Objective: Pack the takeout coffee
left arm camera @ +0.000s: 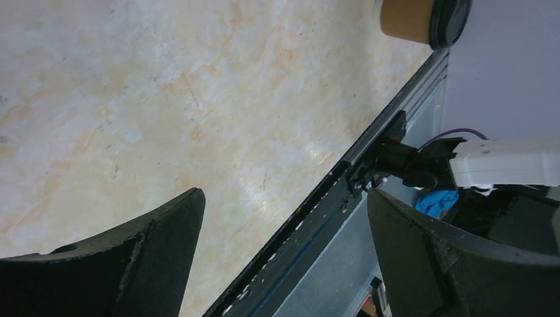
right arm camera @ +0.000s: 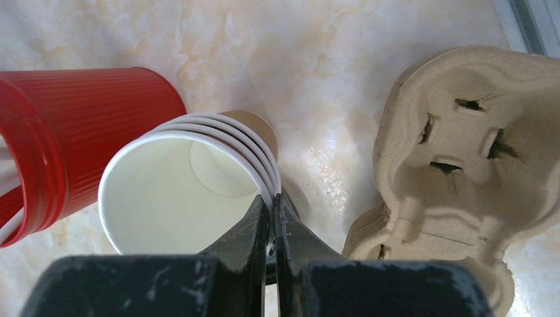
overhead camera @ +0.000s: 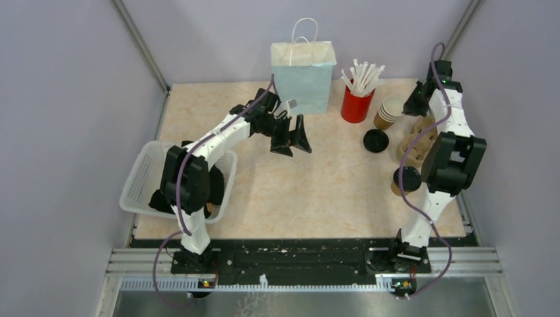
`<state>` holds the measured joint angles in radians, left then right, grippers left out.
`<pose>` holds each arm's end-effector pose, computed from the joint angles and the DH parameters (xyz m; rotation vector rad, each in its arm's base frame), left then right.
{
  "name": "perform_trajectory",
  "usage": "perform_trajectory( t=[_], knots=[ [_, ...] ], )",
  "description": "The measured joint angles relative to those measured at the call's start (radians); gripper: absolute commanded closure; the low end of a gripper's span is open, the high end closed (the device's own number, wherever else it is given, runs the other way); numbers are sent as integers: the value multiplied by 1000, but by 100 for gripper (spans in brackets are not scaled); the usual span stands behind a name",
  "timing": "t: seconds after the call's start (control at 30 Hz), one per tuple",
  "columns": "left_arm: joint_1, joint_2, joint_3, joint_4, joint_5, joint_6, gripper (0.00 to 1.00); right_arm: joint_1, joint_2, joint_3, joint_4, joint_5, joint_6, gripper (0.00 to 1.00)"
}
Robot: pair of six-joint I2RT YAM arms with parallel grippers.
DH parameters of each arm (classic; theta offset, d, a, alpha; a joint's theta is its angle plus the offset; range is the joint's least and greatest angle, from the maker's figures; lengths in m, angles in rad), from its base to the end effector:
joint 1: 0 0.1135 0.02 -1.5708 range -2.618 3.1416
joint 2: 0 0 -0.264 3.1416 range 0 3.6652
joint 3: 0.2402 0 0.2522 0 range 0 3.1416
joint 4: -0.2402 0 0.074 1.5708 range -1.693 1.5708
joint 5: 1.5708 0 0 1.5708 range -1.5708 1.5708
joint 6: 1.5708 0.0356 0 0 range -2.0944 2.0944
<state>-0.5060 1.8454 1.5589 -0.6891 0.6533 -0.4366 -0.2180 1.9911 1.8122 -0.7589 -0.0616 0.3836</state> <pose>0.3401 -0.2132 0.2713 0.3691 2.6528 -1.1752 0.4342 -0.0939 0.2817 0.7200 2.4066 0.1452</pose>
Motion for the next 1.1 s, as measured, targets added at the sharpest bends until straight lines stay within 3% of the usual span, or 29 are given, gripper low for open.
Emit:
perform_trajectory(
  t=[0.23, 0.4, 0.67, 0.83, 1.1],
  knots=[
    [-2, 111, 12, 248, 108, -195, 1, 49, 0, 4, -17, -2, -20, 100],
    [-26, 194, -6, 590, 113, -423, 2, 87, 0, 55, -64, 19, -44, 100],
    [-194, 341, 53, 984, -217, -557, 2, 97, 30, 120, -105, 53, -61, 100],
    [-259, 547, 268, 1081, -359, -590, 2, 97, 72, 159, -124, 66, -69, 100],
    [-264, 705, 361, 1116, -523, -668, 2, 98, 76, 159, -128, 49, -70, 100]
  ],
)
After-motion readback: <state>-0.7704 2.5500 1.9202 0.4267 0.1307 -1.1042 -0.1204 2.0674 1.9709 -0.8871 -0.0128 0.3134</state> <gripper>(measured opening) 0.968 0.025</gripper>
